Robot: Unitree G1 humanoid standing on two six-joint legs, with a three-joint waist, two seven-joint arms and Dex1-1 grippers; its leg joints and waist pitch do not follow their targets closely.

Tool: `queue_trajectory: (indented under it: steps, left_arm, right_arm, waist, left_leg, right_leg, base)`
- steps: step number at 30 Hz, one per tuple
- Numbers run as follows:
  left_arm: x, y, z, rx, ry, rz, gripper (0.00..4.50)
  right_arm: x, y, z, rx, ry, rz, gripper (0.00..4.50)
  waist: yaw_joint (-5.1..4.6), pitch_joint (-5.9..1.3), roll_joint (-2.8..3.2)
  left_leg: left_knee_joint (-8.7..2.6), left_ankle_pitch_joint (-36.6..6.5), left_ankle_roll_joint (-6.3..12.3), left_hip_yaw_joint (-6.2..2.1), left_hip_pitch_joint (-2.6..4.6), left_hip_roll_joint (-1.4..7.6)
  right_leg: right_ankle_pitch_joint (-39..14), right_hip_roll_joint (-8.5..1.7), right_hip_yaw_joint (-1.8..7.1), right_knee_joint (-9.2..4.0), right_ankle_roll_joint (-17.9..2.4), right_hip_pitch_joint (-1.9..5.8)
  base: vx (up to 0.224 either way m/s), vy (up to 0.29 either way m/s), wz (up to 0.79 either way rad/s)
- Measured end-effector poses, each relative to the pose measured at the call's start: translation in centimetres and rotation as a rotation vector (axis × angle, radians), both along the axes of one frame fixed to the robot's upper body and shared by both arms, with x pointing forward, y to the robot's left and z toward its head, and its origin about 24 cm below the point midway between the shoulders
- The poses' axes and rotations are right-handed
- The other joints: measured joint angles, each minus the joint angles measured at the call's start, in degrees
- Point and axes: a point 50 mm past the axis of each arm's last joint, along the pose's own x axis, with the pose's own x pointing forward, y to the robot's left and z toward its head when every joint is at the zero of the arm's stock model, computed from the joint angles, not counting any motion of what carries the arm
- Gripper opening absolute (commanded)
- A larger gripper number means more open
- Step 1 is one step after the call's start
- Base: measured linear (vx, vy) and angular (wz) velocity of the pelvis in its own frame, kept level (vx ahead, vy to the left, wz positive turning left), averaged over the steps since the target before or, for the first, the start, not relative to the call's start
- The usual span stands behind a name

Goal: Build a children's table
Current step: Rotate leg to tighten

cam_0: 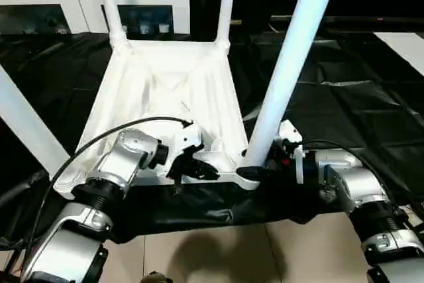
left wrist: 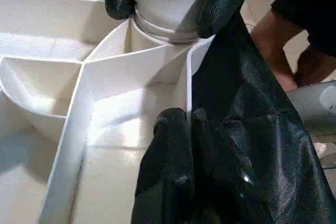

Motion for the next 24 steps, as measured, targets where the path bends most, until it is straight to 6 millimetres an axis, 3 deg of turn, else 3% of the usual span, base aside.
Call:
queue_trajectory:
  steps: [5,10,17,18,24]
  left_arm:
    - [0.8,0.0,-0.1,0.0,-0.056,0.149,0.0]
    - [1.7,-1.9,-0.4,-0.013,-0.106,0.334,0.0]
    - [2.1,-2.9,-0.5,-0.02,-0.131,0.438,0.0]
    - [2.1,-2.9,-0.5,-0.021,-0.132,0.439,0.0]
    - [2.0,-3.0,-0.4,-0.021,-0.13,0.416,0.0]
  right_arm:
    - [1.1,1.0,-0.6,0.037,-0.032,-0.215,2.57]
    - [3.2,2.2,-0.9,0.046,-0.05,-0.534,2.54]
    - [4.3,3.4,-0.9,0.048,-0.063,-0.71,2.54]
    - [4.3,3.4,-1.0,0.051,-0.069,-0.712,3.1]
    - [4.1,3.2,-0.9,0.067,-0.073,-0.673,3.71]
  waist:
    - [-0.61,-0.01,-0.02]
    - [-3.22,-0.02,0.03]
    - [-3.59,-0.13,0.21]
    - [-3.57,-0.14,0.22]
    - [-3.48,-0.13,0.23]
  left_leg:
    - [0.01,0.01,-0.02,-0.08,0.12,0.0]
    - [0.07,0.01,-0.02,-0.13,0.14,-0.06]
    - [0.01,0.01,-0.02,-0.14,0.17,-0.03]
    - [0.01,0.01,-0.02,-0.13,0.16,-0.03]
    - [0.01,0.0,-0.01,-0.1,0.12,-0.03]
  right_leg:
    - [0.02,0.0,0.01,0.07,0.0,0.0]
    - [0.03,-0.01,0.2,-0.01,0.0,-0.04]
    - [0.1,0.03,0.14,0.02,-0.05,-0.06]
    - [0.1,0.03,0.14,0.02,-0.05,-0.06]
    - [0.07,0.03,0.14,-0.03,-0.01,-0.07]
  base:
    - [0.0,0.0,0.0]
    - [0.0,0.0,0.0]
    - [0.0,0.0,0.0]
    - [0.0,0.0,0.0]
    - [0.0,0.0,0.0]
